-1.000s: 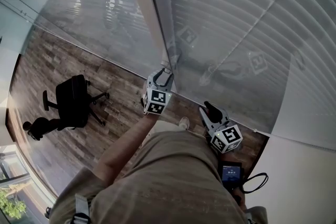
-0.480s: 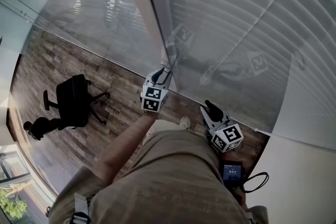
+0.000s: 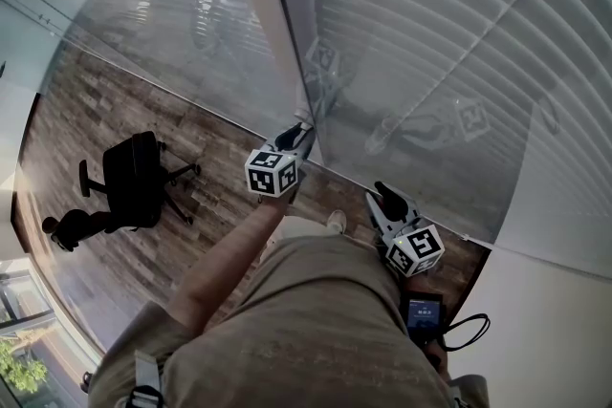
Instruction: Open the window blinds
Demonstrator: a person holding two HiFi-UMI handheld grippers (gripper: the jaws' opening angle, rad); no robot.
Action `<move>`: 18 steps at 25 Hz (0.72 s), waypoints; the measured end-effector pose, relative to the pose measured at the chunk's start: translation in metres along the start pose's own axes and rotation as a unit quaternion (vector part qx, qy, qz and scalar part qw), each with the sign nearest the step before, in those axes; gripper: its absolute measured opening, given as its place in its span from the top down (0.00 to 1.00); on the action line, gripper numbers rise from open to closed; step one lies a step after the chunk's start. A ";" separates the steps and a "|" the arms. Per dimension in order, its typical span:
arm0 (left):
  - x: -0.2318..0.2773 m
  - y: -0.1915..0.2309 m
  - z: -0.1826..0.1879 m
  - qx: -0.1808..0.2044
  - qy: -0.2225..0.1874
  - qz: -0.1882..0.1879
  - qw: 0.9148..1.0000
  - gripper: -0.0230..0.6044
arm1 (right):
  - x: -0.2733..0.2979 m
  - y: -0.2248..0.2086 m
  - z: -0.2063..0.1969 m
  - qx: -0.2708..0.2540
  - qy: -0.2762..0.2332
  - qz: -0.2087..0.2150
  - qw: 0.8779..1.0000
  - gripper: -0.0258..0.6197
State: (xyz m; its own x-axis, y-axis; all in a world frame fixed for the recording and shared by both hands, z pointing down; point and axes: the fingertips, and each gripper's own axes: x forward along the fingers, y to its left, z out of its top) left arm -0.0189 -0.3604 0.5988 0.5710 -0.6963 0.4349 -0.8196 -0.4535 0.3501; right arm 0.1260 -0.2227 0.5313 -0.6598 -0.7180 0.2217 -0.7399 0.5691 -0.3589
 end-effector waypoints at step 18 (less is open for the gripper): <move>-0.002 0.000 0.002 -0.256 -0.037 -0.102 0.961 0.75 | -0.003 0.003 -0.001 -0.001 0.000 -0.001 1.000 0.78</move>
State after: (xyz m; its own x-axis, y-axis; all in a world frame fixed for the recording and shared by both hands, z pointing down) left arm -0.0202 -0.3601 0.5965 0.6973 -0.6681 0.2597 -0.5495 -0.2656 0.7921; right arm 0.1258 -0.2183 0.5303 -0.6580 -0.7196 0.2218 -0.7417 0.5686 -0.3559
